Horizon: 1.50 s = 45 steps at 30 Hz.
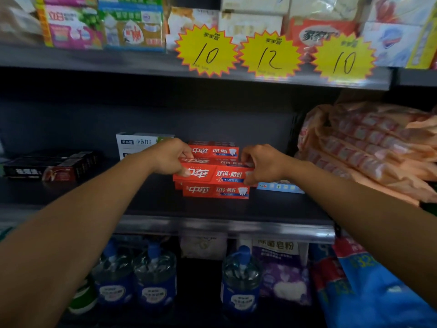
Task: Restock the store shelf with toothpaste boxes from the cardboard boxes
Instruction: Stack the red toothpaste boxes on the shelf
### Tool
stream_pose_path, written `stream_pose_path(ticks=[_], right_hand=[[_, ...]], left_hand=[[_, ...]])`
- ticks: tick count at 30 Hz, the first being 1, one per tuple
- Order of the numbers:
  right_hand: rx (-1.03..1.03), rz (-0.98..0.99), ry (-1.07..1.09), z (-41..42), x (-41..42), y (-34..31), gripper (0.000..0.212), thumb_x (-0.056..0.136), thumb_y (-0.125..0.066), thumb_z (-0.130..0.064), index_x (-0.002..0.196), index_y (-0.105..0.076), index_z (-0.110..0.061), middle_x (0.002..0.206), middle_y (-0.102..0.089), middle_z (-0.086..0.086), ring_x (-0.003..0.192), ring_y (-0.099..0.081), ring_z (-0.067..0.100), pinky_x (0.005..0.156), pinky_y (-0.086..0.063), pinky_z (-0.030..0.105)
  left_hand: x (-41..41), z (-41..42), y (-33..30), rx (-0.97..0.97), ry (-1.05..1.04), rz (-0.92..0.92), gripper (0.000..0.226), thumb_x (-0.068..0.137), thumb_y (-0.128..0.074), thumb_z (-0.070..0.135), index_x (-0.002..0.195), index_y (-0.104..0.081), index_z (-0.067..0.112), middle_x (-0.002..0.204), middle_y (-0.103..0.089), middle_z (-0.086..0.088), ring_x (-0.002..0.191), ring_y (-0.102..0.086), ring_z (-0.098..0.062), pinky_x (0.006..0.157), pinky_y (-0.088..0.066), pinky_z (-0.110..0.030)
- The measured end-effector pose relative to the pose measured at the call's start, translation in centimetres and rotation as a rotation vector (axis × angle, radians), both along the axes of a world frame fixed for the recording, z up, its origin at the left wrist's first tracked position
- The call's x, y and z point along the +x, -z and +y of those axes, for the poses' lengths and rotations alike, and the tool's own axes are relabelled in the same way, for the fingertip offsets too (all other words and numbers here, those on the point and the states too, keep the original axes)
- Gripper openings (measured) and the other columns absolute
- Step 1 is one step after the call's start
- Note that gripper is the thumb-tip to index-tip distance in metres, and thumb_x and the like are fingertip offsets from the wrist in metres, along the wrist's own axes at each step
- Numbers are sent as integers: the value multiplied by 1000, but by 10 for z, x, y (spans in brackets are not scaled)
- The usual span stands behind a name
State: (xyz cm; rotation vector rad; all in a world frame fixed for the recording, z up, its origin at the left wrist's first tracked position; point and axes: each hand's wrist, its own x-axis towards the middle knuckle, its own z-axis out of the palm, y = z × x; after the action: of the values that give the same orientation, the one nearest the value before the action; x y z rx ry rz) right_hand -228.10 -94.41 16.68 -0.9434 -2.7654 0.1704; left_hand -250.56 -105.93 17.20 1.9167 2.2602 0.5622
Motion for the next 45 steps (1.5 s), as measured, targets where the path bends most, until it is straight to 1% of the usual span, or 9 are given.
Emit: stream_pose_path(ticks=[10, 14, 21, 28, 34, 37, 40, 42, 45], right_hand=[[-25, -64, 40, 16, -8, 17, 43, 66, -84, -24, 97, -55, -14, 100, -61, -2, 89, -60, 15, 71, -54, 29], [-1, -79, 48, 17, -16, 36, 41, 64, -84, -24, 90, -53, -18, 91, -56, -5, 83, -54, 14, 66, -44, 27], [-13, -127, 19, 16, -34, 61, 42, 68, -82, -23, 99, -55, -14, 98, -55, -2, 85, -52, 15, 63, -41, 25], [47, -142, 26, 21, -46, 72, 39, 72, -80, -24, 99, -55, -13, 109, -59, 2, 96, -57, 18, 81, -54, 34], [159, -109, 32, 19, -51, 77, 33, 75, -77, -26, 94, -52, -16, 110, -59, 1, 88, -52, 14, 69, -43, 27], [188, -92, 26, 17, -54, 78, 45, 76, -77, -28, 113, -54, -16, 127, -50, 3, 102, -54, 17, 80, -48, 29], [183, -94, 32, 16, -57, 77, 70, 76, -78, -29, 133, -39, -17, 136, -46, 5, 116, -53, 22, 93, -49, 37], [181, -101, 27, 17, -57, 77, 72, 76, -78, -29, 134, -37, -17, 134, -49, 4, 115, -54, 22, 92, -50, 37], [196, -96, 16, 19, -58, 79, 61, 75, -79, -27, 126, -47, -16, 127, -55, 2, 109, -57, 19, 89, -52, 34]], left_hand=[[-12, 16, 27, -85, 16, -39, 47, 76, -79, 16, 118, -58, 19, 118, -58, 2, 113, -54, -16, 102, -44, -38], [-19, 19, 45, -117, -3, -15, 39, 72, -81, 17, 101, -57, 26, 114, -58, 2, 109, -56, -18, 99, -46, -41], [-31, 19, 64, -162, -13, -43, 31, 72, -82, 12, 96, -64, 19, 96, -62, 9, 96, -59, -12, 96, -48, -38], [-40, 25, 73, -152, -43, 7, 33, 73, -81, 16, 103, -66, 16, 107, -64, 3, 102, -59, -15, 95, -47, -37], [-47, 28, 74, -105, -120, 60, 41, 73, -81, 20, 109, -61, 16, 115, -60, -1, 107, -56, -18, 87, -43, -30], [-49, 31, 75, -99, -136, 77, 43, 73, -81, 19, 111, -61, 16, 116, -60, -3, 107, -56, -19, 90, -45, -33], [-48, 32, 74, -99, -140, 81, 44, 74, -81, 19, 113, -61, 15, 117, -60, -3, 108, -55, -20, 88, -43, -31], [-49, 33, 75, -101, -140, 84, 45, 74, -80, 19, 114, -61, 15, 118, -59, -4, 109, -55, -20, 89, -43, -31], [-50, 34, 76, -101, -140, 86, 46, 73, -81, 19, 115, -62, 15, 119, -60, -3, 110, -55, -20, 92, -44, -33]])
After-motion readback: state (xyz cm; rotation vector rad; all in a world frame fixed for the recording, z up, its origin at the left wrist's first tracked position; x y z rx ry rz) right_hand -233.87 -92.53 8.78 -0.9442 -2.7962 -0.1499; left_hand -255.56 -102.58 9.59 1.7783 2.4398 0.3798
